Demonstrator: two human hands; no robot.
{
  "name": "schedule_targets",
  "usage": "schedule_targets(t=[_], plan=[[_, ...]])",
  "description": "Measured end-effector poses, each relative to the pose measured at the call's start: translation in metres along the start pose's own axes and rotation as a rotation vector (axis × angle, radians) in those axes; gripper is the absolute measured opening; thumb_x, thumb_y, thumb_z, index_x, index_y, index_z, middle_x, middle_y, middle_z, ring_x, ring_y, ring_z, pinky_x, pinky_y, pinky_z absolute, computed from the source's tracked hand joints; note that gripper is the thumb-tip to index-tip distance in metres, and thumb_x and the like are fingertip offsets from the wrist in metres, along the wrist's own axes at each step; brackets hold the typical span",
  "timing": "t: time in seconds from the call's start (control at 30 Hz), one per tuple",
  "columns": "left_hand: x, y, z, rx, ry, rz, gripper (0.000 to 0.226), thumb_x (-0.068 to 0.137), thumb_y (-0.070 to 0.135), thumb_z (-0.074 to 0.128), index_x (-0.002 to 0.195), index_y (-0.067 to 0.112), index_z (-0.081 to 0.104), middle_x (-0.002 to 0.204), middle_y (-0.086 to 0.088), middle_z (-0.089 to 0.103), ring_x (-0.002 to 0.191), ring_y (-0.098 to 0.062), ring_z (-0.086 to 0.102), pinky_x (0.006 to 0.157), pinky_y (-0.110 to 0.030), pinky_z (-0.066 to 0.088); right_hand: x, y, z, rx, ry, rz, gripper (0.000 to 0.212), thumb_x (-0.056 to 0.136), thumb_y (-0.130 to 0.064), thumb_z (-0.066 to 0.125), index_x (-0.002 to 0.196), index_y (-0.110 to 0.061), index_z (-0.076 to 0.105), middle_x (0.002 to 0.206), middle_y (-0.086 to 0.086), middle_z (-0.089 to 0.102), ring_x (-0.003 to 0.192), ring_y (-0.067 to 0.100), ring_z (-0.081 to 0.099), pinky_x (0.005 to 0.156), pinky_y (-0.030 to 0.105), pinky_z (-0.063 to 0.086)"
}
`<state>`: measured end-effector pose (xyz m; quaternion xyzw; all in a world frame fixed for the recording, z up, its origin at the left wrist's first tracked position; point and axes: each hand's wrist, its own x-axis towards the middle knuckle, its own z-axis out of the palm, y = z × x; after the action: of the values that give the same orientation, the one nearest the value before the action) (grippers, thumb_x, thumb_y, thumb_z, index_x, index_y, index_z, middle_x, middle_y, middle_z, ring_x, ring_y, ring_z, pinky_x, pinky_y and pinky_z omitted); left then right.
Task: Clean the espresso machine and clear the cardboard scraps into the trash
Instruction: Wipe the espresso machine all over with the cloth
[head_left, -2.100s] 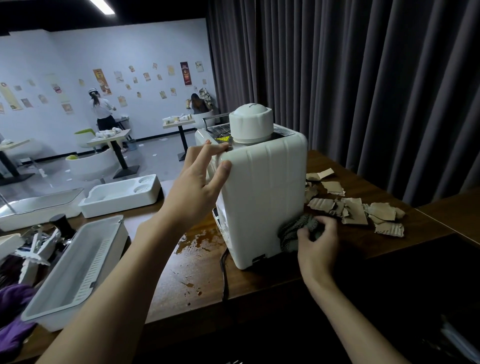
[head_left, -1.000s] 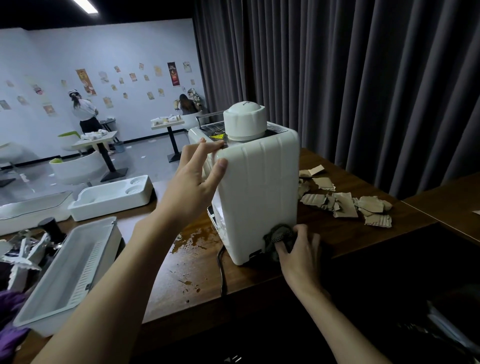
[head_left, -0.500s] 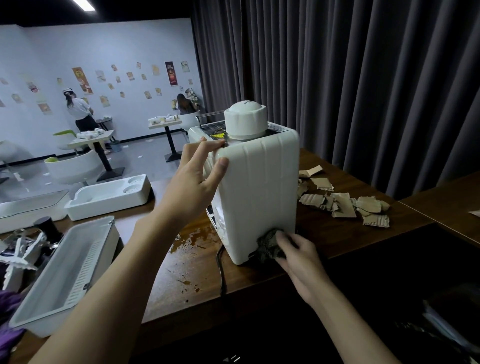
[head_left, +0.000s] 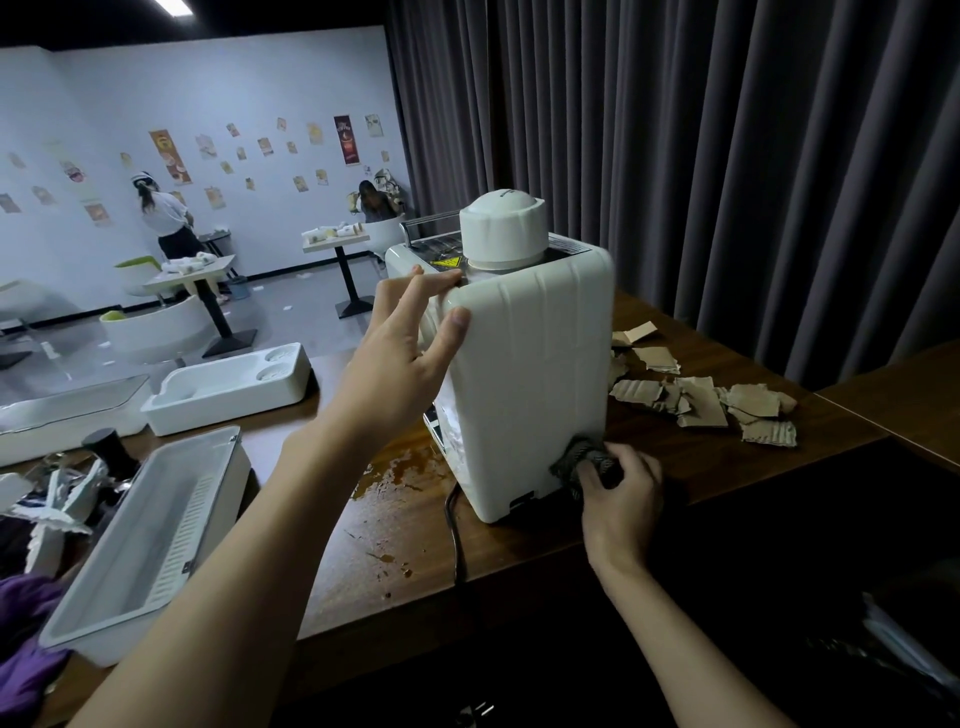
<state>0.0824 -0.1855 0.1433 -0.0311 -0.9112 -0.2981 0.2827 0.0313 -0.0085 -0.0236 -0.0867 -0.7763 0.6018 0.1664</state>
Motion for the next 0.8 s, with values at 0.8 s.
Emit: schedule_targets(t=[0.8], plan=[[0.003,-0.008,0.003,-0.051,-0.009,0.041,0.029,0.099,0.057,0.042,0.127,0.052,0.042,0.127,0.011,0.034,0.116,-0.011,0.045,0.098,-0.037,0.046,-0.015,-0.001,0.013,-0.027,0.131,-0.253,0.040,0.078,0.004,0.074,0.117,-0.002,0.067,0.119,0.013,0.058,0.110,0.027,0.059,0.091,0.026,0.046]])
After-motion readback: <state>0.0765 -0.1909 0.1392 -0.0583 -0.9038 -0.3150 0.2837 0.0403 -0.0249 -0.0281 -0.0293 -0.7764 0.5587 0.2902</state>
